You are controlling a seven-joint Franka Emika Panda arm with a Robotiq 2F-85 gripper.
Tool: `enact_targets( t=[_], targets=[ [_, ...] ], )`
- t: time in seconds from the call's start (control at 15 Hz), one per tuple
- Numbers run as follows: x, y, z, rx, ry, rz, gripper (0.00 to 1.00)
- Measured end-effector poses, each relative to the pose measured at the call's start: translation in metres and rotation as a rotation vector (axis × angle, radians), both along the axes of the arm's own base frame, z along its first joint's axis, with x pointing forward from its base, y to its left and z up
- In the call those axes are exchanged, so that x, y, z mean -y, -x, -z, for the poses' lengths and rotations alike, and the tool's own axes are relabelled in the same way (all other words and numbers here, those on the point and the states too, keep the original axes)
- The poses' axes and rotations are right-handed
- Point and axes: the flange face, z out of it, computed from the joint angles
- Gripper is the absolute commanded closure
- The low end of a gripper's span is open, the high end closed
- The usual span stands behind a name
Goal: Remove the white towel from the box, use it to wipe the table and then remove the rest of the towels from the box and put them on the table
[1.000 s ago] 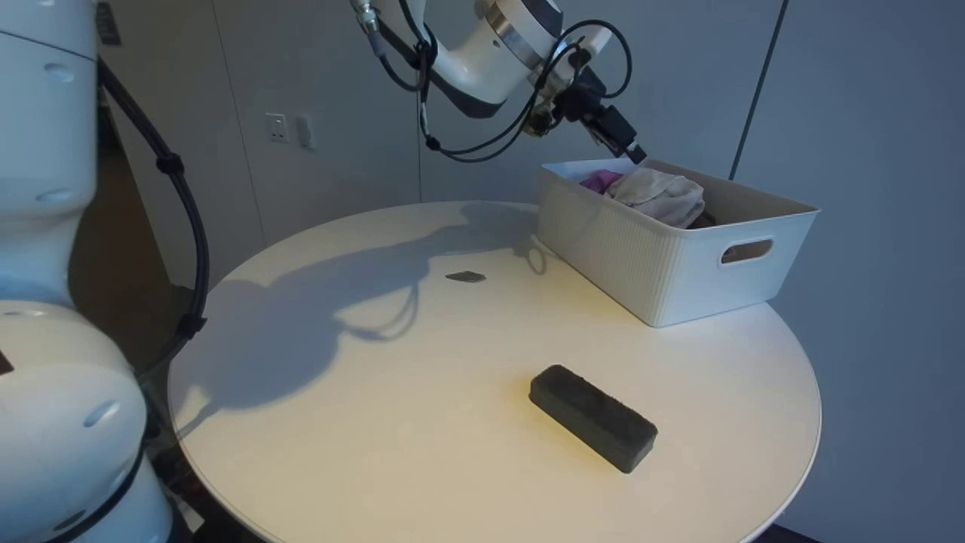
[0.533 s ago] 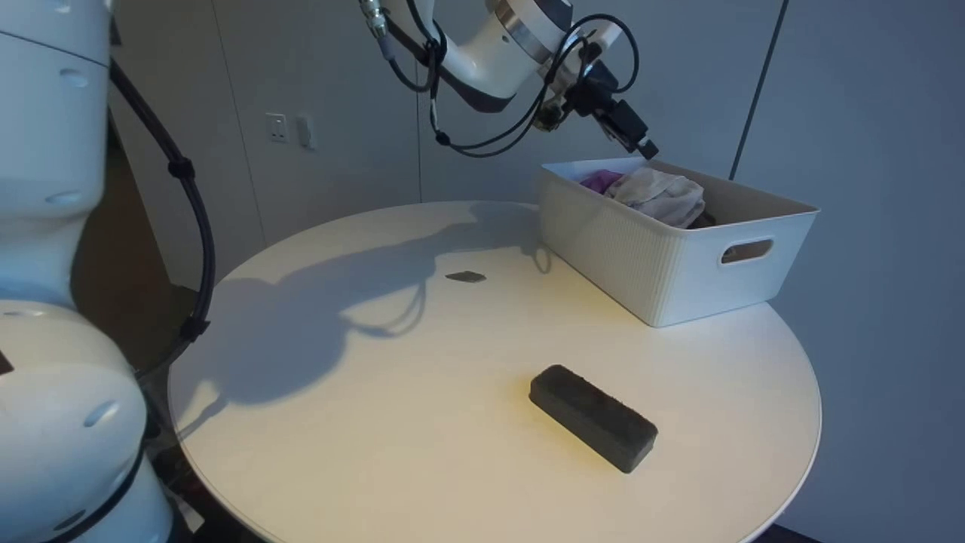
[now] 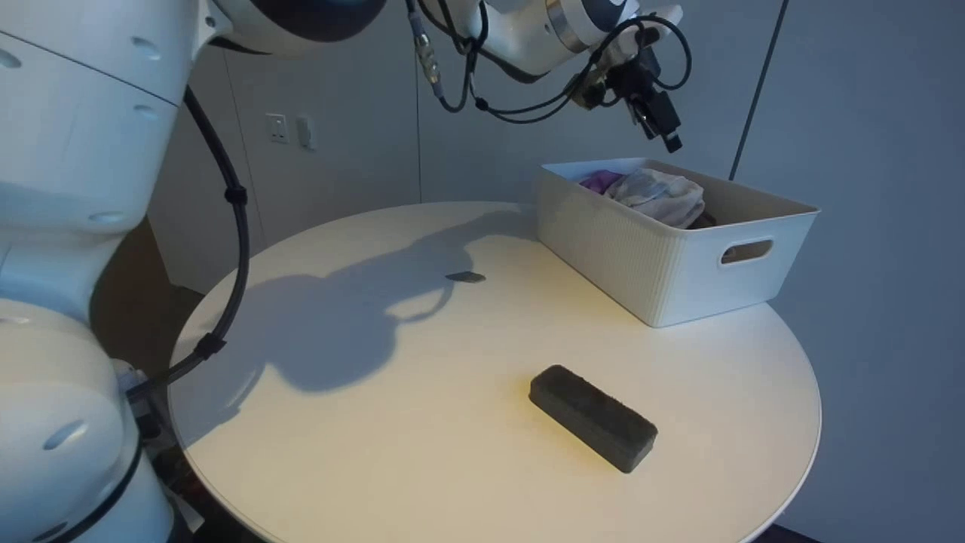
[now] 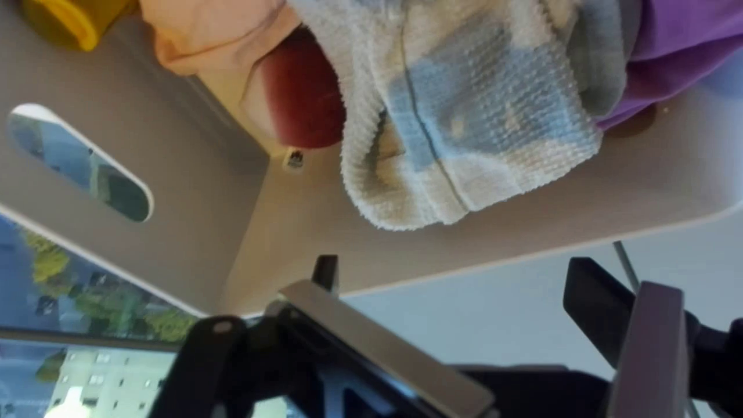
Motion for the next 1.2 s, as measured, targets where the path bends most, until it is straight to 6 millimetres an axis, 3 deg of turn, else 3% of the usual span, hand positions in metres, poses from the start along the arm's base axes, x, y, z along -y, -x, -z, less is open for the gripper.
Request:
enact_targets(
  t=[0.4, 0.47, 0.53, 0.73, 1.07, 1.2],
  targets=[
    [0.031, -0.020, 0.037, -0.115, -0.127, -0.019, 0.00],
    [0.034, -0.022, 0.046, -0.160, -0.148, -0.023, 0.25],
    [0.036, -0.022, 0.052, -0.196, -0.162, -0.022, 0.27],
    [0.040, -0.028, 0.067, -0.244, -0.185, -0.030, 0.50],
    [0.037, -0.036, 0.066, -0.244, -0.193, -0.060, 0.88],
    [0.037, -0.036, 0.065, -0.246, -0.202, -0.064, 0.92]
  ],
)
